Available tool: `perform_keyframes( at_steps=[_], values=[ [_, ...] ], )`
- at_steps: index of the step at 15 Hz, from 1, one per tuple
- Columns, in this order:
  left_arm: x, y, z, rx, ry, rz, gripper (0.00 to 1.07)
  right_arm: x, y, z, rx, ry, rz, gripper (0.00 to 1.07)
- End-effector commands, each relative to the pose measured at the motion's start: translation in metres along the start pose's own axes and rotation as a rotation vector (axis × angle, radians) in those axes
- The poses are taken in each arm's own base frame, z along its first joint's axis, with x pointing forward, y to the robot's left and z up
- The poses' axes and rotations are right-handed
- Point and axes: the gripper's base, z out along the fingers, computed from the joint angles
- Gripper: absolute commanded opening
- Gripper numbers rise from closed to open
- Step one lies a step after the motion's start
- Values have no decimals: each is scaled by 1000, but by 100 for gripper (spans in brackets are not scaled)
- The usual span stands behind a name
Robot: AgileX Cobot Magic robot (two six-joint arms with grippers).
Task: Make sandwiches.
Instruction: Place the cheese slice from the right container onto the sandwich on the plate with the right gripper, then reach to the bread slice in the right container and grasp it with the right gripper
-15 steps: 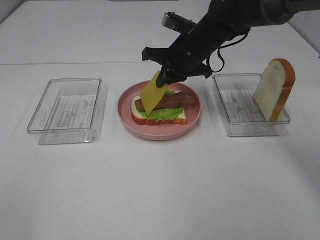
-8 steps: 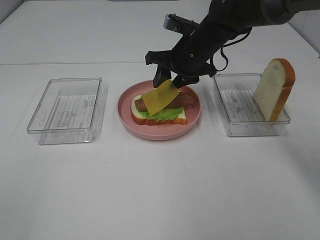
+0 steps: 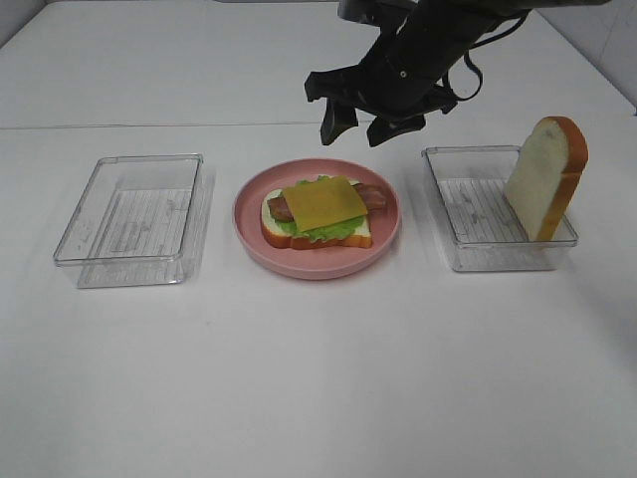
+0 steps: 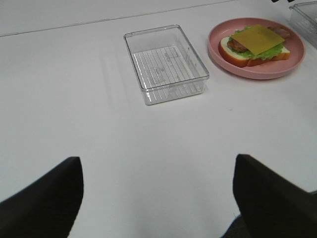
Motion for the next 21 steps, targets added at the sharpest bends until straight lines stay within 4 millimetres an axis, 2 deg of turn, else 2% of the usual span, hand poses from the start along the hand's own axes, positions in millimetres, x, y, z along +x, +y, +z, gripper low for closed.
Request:
perform_keyframes(
  at_steps=[1, 2, 3, 4, 8, 9, 11, 12, 15, 21],
  values=[
    [1, 0, -2, 6, -27, 2, 79, -6, -7, -30, 110, -7, -63, 61],
    [1, 0, -2, 6, -27, 2, 79, -6, -7, -30, 110, -7, -63, 61],
    [1, 0, -2, 6, -27, 2, 79, -8, -17, -50, 227, -3, -92, 61],
    [1, 0, -2, 6, -27, 2, 79, -10, -25, -60, 273, -11, -69, 61],
    [1, 0, -2, 6, -27, 2, 79, -17, -87, -103, 381, -47, 94, 67],
    [1, 0, -2, 6, -27, 2, 79, -17, -93, -107, 390, -45, 106, 67],
    [1, 0, -2, 6, -27, 2, 79, -12, -123, -123, 435, -17, 167, 69],
    [1, 0, -2, 6, -27, 2, 79, -5, -142, -125, 429, 50, 200, 75],
    [1, 0, -2, 6, -27, 2, 79, 0, -150, -115, 365, 95, 187, 76],
    [1, 0, -2, 6, -27, 2, 79, 6, -164, -77, 375, 149, 165, 76]
  ],
)
